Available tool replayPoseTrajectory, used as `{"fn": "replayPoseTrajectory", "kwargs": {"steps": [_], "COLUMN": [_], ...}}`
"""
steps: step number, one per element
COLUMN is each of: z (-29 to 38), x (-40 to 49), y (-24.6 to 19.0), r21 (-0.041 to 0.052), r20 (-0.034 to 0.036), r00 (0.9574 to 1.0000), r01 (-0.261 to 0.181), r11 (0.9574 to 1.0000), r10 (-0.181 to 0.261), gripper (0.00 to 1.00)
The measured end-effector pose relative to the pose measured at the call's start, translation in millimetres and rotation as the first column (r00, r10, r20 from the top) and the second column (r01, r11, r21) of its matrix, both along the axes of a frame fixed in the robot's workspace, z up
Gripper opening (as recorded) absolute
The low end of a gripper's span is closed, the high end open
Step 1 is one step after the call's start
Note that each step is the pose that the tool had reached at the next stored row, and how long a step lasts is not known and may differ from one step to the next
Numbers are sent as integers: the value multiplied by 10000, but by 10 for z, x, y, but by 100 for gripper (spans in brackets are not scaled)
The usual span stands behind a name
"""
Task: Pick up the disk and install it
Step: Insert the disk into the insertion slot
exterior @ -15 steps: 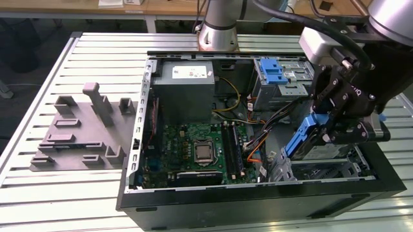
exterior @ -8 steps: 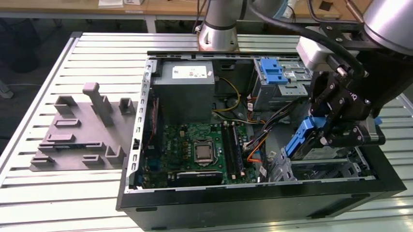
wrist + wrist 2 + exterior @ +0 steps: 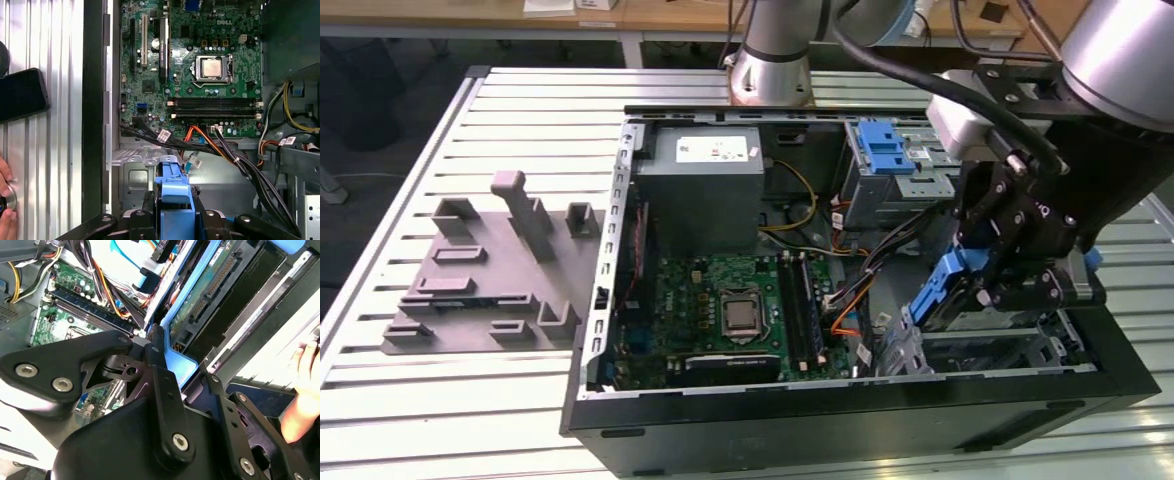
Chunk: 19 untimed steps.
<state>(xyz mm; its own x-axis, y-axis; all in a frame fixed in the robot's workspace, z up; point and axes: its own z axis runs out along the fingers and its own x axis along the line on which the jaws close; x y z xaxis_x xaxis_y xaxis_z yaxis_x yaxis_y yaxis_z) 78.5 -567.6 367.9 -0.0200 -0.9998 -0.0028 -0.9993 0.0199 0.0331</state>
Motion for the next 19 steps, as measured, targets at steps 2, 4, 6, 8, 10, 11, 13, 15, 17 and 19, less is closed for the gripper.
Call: {"fn": "replayPoseTrajectory", "kwargs": {"steps": [2, 4, 6, 8, 10, 11, 13, 15, 17, 19], "z": [-19, -40, -64, -89, -116, -129, -153, -176, -197, -218], "x": [0, 0, 0, 0, 0, 0, 0, 0, 0, 0], "y": [0, 0, 0, 0, 0, 0, 0, 0, 0, 0], "r21": [0, 0, -1, 0, 0, 0, 0, 0, -1, -1], "r20": [0, 0, 0, 0, 0, 0, 0, -1, -1, -1], "r00": [10000, 10000, 10000, 10000, 10000, 10000, 10000, 10000, 10000, 10000], "r01": [0, 0, 0, 0, 0, 0, 0, 0, 0, 0], "r11": [10000, 10000, 10000, 10000, 10000, 10000, 10000, 10000, 10000, 10000], "r10": [0, 0, 0, 0, 0, 0, 0, 0, 0, 0], "gripper": [36, 36, 36, 36, 36, 36, 36, 36, 36, 36]}}
